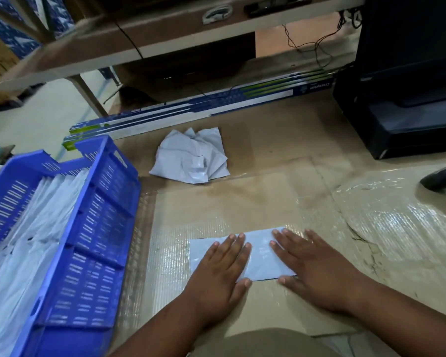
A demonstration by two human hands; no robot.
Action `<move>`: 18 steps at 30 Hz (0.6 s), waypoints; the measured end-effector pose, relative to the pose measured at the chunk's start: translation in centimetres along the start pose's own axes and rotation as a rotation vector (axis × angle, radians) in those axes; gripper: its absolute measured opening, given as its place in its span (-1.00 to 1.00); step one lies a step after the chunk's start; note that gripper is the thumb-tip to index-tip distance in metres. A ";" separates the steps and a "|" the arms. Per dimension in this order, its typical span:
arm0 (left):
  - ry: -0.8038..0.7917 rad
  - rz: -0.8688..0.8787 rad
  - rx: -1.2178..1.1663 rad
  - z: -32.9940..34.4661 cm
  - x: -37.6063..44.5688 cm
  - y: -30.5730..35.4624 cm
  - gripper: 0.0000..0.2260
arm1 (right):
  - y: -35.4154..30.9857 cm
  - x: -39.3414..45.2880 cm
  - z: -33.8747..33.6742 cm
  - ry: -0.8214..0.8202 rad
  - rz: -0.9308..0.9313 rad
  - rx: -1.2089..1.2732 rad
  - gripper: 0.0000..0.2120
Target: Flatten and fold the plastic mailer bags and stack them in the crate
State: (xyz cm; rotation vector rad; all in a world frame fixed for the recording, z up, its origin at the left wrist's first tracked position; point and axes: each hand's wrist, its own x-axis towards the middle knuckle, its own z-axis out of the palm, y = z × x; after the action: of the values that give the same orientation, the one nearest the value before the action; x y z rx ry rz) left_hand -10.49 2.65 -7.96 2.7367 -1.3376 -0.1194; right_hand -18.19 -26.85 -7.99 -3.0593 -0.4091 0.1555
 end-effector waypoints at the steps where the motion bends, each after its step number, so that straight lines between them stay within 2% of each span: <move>1: 0.001 0.004 -0.007 0.0 0.0 0.0 -0.39 | 0.4 0.2 -0.7 0.011 0.048 0.005 -0.32; 4: 0.076 -0.018 -0.068 0.1 0.2 0.0 -0.40 | -0.9 2.5 -2.7 0.108 0.159 0.093 -0.35; 6: 0.141 -0.077 -0.147 0.4 0.5 0.2 -0.42 | -3.9 5.3 -3.2 0.161 0.074 0.211 -0.33; 9: 0.154 -0.104 -0.176 0.8 1.1 0.4 -0.46 | -8.0 8.2 -2.2 0.039 -0.045 0.326 -0.30; 13: 0.134 -0.094 -0.067 1.1 0.3 -0.7 -0.43 | -6.4 7.6 0.4 0.071 -0.078 0.197 -0.31; 18: 0.024 -0.309 0.031 1.1 -2.8 -4.0 -0.39 | -2.7 5.8 1.2 0.039 -0.050 0.147 -0.22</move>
State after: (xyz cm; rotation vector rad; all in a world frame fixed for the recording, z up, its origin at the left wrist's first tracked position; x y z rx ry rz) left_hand -9.23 7.24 -9.48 2.9399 -0.9088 -0.0870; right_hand -13.49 -22.67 -9.54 -2.8997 -0.4505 0.1186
